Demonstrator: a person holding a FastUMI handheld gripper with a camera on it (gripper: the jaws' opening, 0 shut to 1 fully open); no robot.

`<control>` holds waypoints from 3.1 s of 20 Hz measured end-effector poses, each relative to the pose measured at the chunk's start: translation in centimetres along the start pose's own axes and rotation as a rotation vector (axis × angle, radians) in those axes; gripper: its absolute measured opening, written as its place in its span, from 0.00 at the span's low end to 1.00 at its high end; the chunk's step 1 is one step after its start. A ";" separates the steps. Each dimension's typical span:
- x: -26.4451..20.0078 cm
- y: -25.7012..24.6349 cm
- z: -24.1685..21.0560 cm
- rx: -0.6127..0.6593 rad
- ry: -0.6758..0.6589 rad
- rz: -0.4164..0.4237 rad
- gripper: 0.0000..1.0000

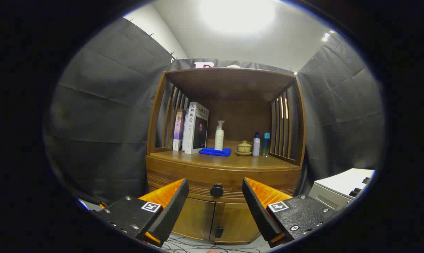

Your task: Pull open the drawer, take out the items inside it, and place them on the countertop above the cabinet.

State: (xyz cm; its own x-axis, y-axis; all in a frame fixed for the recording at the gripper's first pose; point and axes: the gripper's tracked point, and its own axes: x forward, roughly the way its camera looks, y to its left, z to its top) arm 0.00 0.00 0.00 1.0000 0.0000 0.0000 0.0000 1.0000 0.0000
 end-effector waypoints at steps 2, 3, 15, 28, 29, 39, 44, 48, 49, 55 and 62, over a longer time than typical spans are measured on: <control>0.1 -0.3 -0.1 0.011 0.001 -0.008 0.95; 0.1 -0.6 -0.1 0.014 0.002 -0.014 0.95; 0.1 -1.3 -0.5 0.015 0.011 -0.034 0.95; 5.3 -0.2 -1.2 -0.012 0.039 -0.053 0.95; 6.1 -0.1 -1.6 -0.003 0.047 -0.056 0.95; 11.3 -1.3 -8.9 0.051 0.197 -0.080 0.95; 12.6 -0.4 -11.4 0.059 0.259 -0.050 0.90; 13.7 -0.5 -12.3 0.038 0.283 -0.053 0.80; 13.9 -0.6 -12.3 0.034 0.287 -0.055 0.77; 15.2 0.2 -12.9 0.009 0.306 -0.024 0.58; 15.2 0.1 -13.2 0.032 0.351 -0.037 0.42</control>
State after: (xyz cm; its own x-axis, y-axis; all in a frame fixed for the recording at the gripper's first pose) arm 15.22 0.14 -13.15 0.9384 -0.0310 -0.3441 0.0420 0.9988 0.0247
